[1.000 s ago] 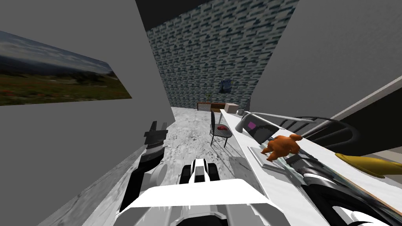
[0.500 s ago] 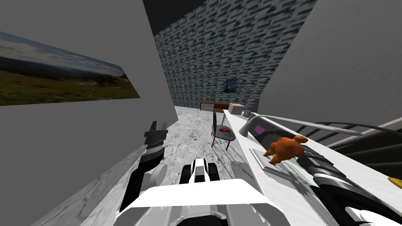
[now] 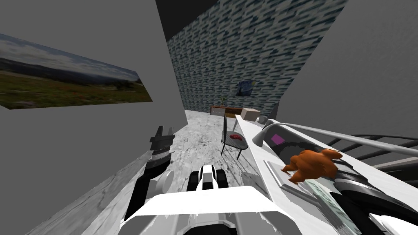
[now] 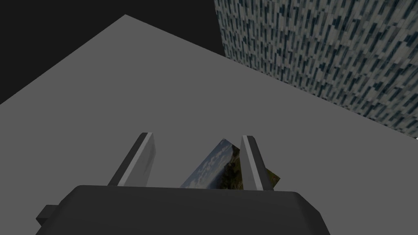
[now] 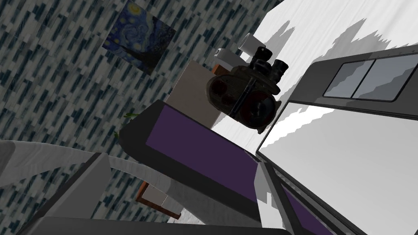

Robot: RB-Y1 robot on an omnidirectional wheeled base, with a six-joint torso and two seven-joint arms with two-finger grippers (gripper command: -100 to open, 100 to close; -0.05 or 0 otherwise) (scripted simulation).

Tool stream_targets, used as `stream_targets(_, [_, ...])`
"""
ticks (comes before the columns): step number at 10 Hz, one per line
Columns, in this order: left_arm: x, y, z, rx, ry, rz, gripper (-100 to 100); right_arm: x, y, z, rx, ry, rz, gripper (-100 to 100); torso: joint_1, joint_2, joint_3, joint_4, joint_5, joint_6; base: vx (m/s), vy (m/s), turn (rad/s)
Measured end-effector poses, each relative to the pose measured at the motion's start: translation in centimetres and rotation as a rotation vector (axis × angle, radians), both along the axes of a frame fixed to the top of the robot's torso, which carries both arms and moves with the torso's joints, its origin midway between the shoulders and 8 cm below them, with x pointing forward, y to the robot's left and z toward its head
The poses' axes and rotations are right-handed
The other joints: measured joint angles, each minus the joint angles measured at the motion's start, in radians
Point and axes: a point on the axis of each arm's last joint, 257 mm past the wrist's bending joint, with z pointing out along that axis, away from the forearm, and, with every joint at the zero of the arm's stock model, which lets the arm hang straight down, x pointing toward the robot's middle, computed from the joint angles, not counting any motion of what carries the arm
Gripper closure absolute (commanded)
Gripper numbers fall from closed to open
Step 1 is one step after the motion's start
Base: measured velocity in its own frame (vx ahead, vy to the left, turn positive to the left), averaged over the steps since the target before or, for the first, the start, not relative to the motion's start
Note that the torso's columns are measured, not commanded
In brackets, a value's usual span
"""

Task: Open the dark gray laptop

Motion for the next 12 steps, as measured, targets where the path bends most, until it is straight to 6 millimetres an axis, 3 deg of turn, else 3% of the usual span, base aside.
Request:
stream_targets(1, [0.0, 0.0, 0.0, 0.0, 0.0, 0.0, 0, -0.2, -0.3, 0.2, 0.002, 0.0, -0.001, -100, -0.005, -0.004, -0.003, -0.001, 0.0, 0.0, 0.066, -0.057, -0.003])
stream_targets(2, [0.0, 0.0, 0.0, 0.0, 0.0, 0.0, 0, -0.3, -0.4, 0.2, 0.003, 0.001, -0.001, 100, -0.003, -0.003, -0.002, -0.001, -0.001, -0.002, 0.005, -0.009, -0.01])
stream_targets(12, [0.0, 0.0, 0.0, 0.0, 0.0, 0.0, 0, -1.7, -3.5, -0.5, 0.298, -0.12, 0.028, 100, -0.005, 0.0, 0.001, 0.0, -0.003, 0.001, 0.005, -0.037, -0.033])
